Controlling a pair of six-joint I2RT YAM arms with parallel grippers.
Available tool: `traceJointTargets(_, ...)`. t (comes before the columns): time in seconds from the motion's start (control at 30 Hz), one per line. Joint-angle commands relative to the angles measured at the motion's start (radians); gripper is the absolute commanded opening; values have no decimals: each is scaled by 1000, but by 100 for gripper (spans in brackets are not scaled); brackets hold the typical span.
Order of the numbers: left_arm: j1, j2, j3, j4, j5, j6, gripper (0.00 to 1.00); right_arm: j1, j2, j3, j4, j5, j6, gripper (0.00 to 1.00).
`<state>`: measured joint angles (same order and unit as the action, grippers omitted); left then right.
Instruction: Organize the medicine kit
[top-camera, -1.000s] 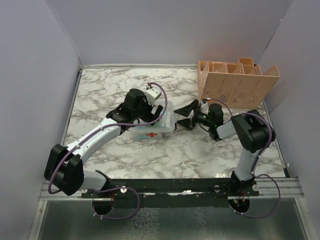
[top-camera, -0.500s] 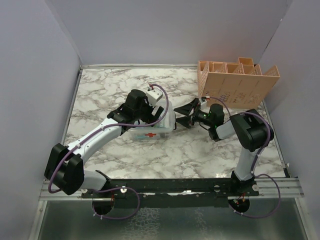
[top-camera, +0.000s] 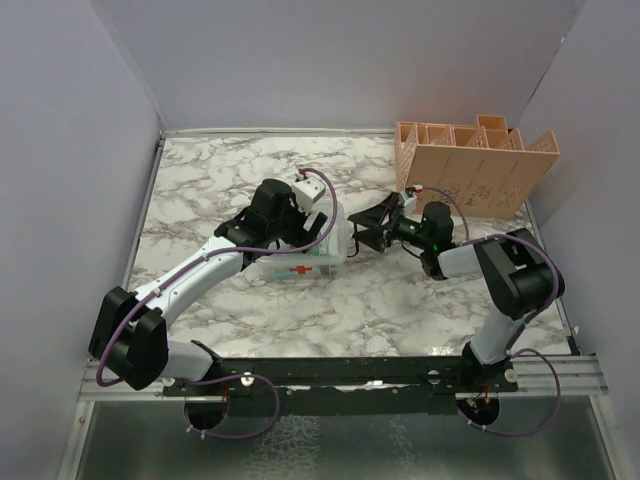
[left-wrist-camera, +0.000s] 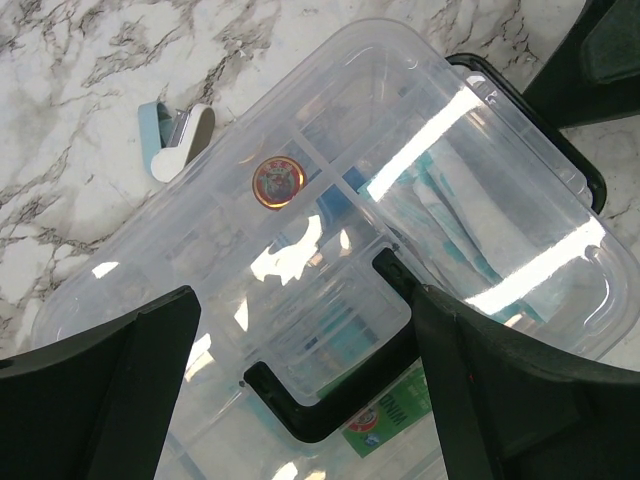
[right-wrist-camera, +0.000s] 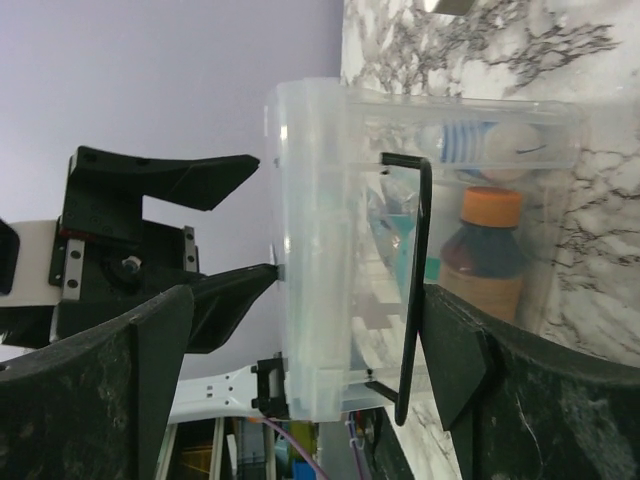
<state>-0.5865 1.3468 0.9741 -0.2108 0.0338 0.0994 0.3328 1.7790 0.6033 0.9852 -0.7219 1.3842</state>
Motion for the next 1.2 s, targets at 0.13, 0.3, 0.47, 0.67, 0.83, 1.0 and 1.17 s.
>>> traceJointTargets(0.13, -5, 13, -2, -28, -33, -18, 90, 15, -100, 40, -81, -22, -66, 87)
traceJointTargets(0.3, -6, 17, 1, -31, -32, -25, 89, 21, -111, 49, -129, -22, -91, 82)
traceJointTargets(0.47, -7, 24, 1, -32, -37, -41, 88, 27, -144, 91, -261, -5, -166, 77)
traceJointTargets(0.67, -7, 35, 5, -39, -36, -53, 87, 45, -159, 166, -430, 23, -258, 69)
traceJointTargets(0.83, -7, 42, 8, -41, -42, -55, 87, 70, -168, 242, -580, 69, -350, 62)
traceJointTargets(1.0, -7, 49, 8, -41, -46, -56, 87, 96, -169, 321, -716, 119, -426, 57)
traceJointTargets(1.17, -7, 52, 8, -42, -46, -56, 87, 128, -171, 370, -796, 181, -480, 54)
